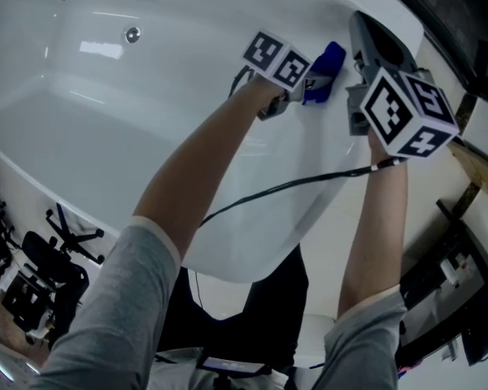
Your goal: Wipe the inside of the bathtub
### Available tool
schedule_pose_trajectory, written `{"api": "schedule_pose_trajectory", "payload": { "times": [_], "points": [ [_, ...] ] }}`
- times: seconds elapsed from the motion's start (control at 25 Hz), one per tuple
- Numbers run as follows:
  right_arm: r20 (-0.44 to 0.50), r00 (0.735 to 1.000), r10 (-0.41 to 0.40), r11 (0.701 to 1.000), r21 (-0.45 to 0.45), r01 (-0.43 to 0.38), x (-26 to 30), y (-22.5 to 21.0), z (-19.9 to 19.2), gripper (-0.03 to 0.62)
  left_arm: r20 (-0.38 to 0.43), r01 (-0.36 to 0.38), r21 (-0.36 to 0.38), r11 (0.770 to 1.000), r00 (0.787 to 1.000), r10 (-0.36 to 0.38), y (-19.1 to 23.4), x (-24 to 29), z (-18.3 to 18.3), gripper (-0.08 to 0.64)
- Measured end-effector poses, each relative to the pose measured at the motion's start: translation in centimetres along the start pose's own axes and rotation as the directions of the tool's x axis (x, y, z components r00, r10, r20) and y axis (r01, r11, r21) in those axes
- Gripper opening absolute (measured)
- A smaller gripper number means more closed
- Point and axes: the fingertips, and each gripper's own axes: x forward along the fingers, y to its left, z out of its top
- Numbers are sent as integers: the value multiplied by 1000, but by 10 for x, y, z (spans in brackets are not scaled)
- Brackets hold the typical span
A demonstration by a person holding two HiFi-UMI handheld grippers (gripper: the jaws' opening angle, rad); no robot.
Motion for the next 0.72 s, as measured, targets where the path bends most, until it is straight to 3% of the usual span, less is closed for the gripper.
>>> {"api": "schedule_pose_trajectory", "payload": {
  "times": [0.2,0.32,0.48,0.72],
  "points": [
    [-16,1000,15,1000,-18,-16,6,6,1,9,-82,-9,-21,1000,997,8,9,-6,-57,121],
    [-42,999,13,1000,-14,-14,12,8,-3,9,-35,-5,-81,997,999,2,13,-9,-77,121],
    [-73,997,23,1000,-18,-24,20,13,-12,9,-10,-3,-76,997,1000,2,20,-7,-70,121],
    [-70,996,55,998,-9,-56,24,18,-20,9,16,-115,-22,993,993,115,66,6,-25,121]
  ]
}}
